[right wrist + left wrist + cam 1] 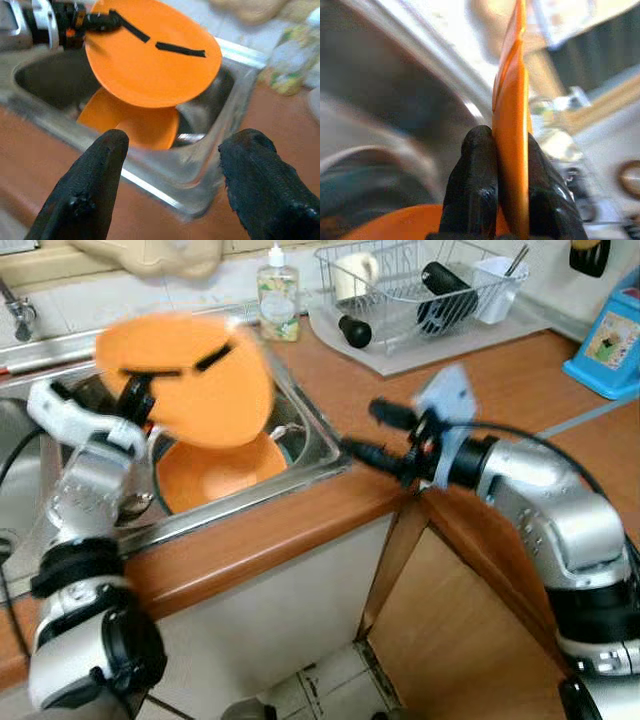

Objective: Kitchen organization

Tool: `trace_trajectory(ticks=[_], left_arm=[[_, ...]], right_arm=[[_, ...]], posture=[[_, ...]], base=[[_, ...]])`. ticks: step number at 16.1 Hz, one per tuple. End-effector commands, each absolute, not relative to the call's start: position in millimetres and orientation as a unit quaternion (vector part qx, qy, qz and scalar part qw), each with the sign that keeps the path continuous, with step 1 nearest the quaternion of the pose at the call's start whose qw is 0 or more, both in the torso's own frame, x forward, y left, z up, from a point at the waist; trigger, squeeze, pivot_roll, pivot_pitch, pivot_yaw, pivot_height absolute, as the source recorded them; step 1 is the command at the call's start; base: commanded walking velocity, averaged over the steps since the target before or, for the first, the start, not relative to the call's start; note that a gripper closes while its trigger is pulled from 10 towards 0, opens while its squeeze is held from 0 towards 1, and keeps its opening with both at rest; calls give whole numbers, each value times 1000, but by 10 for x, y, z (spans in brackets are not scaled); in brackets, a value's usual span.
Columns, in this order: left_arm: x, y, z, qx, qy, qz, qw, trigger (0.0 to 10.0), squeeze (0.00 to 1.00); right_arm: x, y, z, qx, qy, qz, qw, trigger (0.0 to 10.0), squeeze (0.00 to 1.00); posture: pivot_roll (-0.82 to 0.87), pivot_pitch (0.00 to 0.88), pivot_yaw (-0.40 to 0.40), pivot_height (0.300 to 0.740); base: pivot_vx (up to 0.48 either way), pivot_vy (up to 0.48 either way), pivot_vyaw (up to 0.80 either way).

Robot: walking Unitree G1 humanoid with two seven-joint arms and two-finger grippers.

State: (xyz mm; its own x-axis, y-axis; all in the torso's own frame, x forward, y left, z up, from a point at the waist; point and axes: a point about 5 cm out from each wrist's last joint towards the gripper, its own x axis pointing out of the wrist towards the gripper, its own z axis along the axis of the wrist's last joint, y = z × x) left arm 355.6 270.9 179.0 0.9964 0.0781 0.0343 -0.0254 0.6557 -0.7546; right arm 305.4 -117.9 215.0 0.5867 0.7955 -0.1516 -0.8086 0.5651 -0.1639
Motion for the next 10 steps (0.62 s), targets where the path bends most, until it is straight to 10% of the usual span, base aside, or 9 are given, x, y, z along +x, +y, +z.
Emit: trace_trajectory(ticks=[1, 7, 8, 9, 10], left_arm=[[3566, 2715, 1856, -390, -36, 33, 920, 0, 0], [3597, 2584, 1663, -327, 14, 38, 944, 0, 0], [3609, 2555, 1614, -319, 31, 43, 946, 3804, 0], [3620, 2518, 1547, -300, 58, 47, 951, 10000, 0], [3626, 2501, 1518, -293, 70, 50, 952, 10000, 0]], right_arm=[[3018, -1152, 2144, -125, 33, 460, 879, 10000, 0], [2941, -1078, 2063, -147, 48, 474, 867, 10000, 0], [2918, -1053, 2045, -151, 51, 478, 864, 10000, 0], [2894, -1029, 2022, -155, 56, 480, 862, 10000, 0], [2885, -1022, 2009, -156, 58, 479, 862, 10000, 0]], posture=[[-99, 0, 29, 740], [-111, 0, 27, 740], [-117, 0, 31, 740], [-119, 0, 34, 740], [-119, 0, 34, 740]], base=[[0, 0, 0], [0, 0, 0], [0, 0, 0], [0, 0, 0], [0, 0, 0]])
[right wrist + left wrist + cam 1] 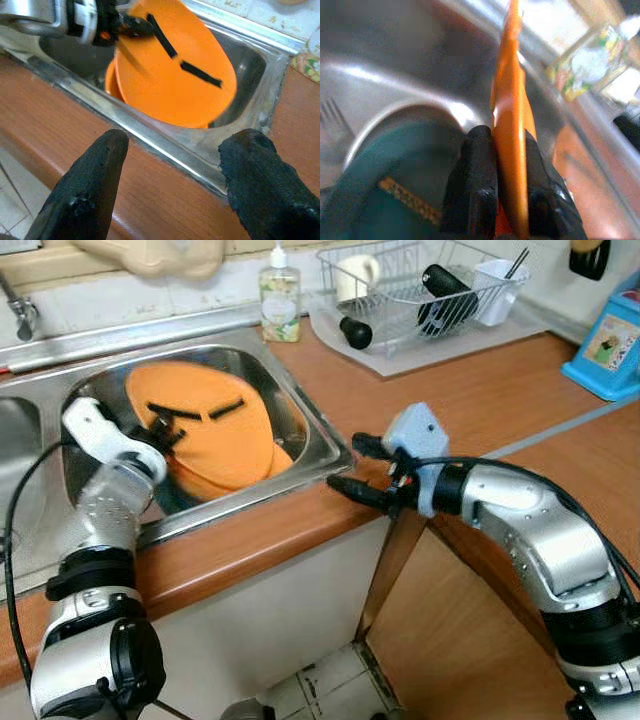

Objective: Kitchen organization

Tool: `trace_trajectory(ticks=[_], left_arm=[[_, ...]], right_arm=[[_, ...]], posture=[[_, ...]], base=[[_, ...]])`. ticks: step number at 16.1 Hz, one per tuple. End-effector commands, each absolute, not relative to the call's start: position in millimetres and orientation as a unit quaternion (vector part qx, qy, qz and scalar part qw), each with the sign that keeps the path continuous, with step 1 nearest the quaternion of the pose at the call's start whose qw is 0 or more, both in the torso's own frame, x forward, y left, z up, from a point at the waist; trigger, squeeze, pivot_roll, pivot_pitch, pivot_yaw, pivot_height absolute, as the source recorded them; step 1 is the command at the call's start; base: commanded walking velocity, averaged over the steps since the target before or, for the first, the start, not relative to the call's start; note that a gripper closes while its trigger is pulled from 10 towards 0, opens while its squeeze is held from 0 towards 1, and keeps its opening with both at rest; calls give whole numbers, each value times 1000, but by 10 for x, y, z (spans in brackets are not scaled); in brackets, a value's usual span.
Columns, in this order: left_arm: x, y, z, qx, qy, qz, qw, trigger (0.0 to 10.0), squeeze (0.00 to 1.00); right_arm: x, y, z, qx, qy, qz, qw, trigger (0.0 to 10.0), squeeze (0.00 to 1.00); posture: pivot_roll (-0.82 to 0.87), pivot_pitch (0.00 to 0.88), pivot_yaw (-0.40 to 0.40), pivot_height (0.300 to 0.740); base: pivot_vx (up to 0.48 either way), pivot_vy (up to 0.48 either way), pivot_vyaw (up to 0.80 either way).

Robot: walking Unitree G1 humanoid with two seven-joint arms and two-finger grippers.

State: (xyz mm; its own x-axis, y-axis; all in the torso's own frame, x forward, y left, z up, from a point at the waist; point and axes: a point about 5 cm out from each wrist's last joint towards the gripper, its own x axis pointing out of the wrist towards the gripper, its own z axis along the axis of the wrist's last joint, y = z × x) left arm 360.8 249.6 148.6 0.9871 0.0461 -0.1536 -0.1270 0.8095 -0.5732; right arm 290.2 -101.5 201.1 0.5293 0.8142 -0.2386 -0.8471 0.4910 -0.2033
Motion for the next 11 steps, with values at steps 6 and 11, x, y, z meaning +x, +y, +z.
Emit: trace_trajectory(ticks=[6, 11], left_arm=[[3661, 2444, 1474, -269, 97, 48, 957, 10000, 1000], [3616, 2514, 1495, -213, 101, 44, 971, 10000, 1000]], right_arm=[[2869, -997, 1975, -162, 64, 478, 861, 10000, 0], [2872, -1016, 1913, -160, 77, 455, 873, 10000, 0]], posture=[[-123, 0, 36, 740], [-120, 0, 41, 740]], base=[[0, 0, 0], [0, 0, 0]])
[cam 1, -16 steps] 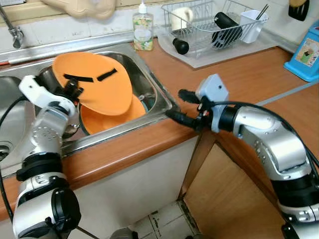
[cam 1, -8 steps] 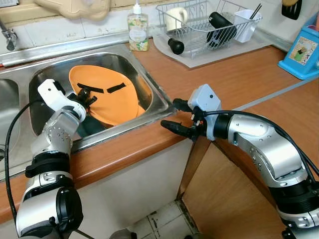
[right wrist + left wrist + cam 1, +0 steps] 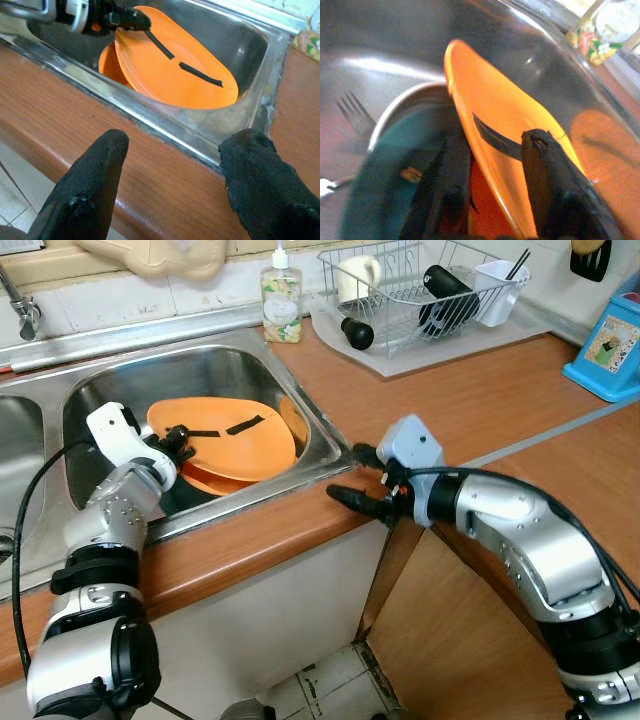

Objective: Kitchen organization

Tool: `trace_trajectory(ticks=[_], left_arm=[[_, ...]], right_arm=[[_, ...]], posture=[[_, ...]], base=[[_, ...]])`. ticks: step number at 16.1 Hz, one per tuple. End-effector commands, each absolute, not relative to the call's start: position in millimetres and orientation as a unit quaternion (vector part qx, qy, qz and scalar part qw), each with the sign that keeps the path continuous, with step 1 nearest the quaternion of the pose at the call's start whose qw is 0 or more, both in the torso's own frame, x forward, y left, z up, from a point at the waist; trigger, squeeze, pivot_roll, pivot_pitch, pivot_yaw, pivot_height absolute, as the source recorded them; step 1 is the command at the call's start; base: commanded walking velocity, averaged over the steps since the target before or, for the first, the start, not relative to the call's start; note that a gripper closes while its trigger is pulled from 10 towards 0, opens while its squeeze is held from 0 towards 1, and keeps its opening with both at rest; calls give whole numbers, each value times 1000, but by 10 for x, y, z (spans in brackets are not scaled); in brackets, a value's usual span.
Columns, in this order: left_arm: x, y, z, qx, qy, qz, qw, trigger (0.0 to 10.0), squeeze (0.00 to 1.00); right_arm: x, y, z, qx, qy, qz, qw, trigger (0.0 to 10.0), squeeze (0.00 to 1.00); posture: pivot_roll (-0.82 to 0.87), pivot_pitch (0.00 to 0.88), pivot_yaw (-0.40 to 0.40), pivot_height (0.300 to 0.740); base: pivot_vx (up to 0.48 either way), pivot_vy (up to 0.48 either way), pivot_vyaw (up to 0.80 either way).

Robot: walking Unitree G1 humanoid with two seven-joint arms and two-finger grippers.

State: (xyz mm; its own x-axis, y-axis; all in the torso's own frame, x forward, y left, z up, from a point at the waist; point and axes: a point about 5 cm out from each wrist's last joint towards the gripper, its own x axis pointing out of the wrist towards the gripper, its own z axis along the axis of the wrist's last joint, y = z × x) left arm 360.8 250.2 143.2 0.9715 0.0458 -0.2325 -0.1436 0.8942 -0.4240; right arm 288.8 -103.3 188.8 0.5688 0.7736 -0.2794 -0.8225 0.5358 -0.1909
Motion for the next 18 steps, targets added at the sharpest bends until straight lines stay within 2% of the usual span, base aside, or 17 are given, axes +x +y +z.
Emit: trace_trajectory(ticks=[1, 5, 7, 8, 9, 10, 13, 14, 15, 17, 18], left_arm=[[3595, 2554, 1508, -187, 103, 49, 976, 10000, 1000], [3486, 2687, 1620, -52, 91, 59, 993, 10000, 1000], [3434, 2655, 1801, 40, 41, 35, 998, 10000, 1000], [3409, 2627, 1896, 56, 15, 25, 998, 10000, 1000], [3384, 2585, 1972, 77, -7, 18, 997, 10000, 1000], [3355, 2519, 2018, 74, -28, 10, 997, 10000, 1000], [3206, 2269, 2061, 73, -63, -15, 995, 10000, 1000], [3142, 2178, 2056, 52, -61, -19, 997, 10000, 1000], [3045, 2058, 1973, 46, -52, -25, 997, 10000, 1000], [2813, 1872, 1681, 33, -22, -43, 998, 10000, 1000], [2680, 1800, 1570, 21, -13, -49, 998, 10000, 957]], right_arm=[[2876, -1029, 1901, -162, 79, 447, 876, 10000, 0], [2960, -1132, 1845, -189, 88, 378, 902, 10000, 0], [3021, -1179, 1878, -184, 73, 329, 923, 10000, 0], [3036, -1182, 1905, -182, 63, 316, 929, 10000, 0], [3041, -1169, 1955, -173, 41, 302, 936, 10000, 110], [3035, -1154, 1986, -162, 25, 292, 942, 10000, 1000], [2969, -1138, 2005, -114, -4, 255, 960, 10000, 1000], [2936, -1133, 2029, -121, -47, 236, 963, 10000, 1000], [2911, -1157, 1943, -125, -24, 185, 975, 10000, 1000], [2817, -1159, 1783, -96, 8, 168, 981, 10000, 1000], [2750, -1167, 1723, -86, 6, 162, 983, 10000, 1000]], posture=[[-120, 0, 41, 740], [-113, 0, 31, 740], [-108, 0, 27, 740], [-107, 0, 22, 740], [-105, 0, 20, 740], [-103, 0, 19, 740], [-103, 0, 21, 740], [-103, 0, 19, 740], [-100, 0, 20, 740], [-105, 0, 25, 740], [-113, 0, 29, 740]], base=[[0, 0, 0], [0, 0, 0], [0, 0, 0], [0, 0, 0], [0, 0, 0], [0, 0, 0], [0, 0, 0], [0, 0, 0], [0, 0, 0], [0, 0, 0], [0, 0, 0]])
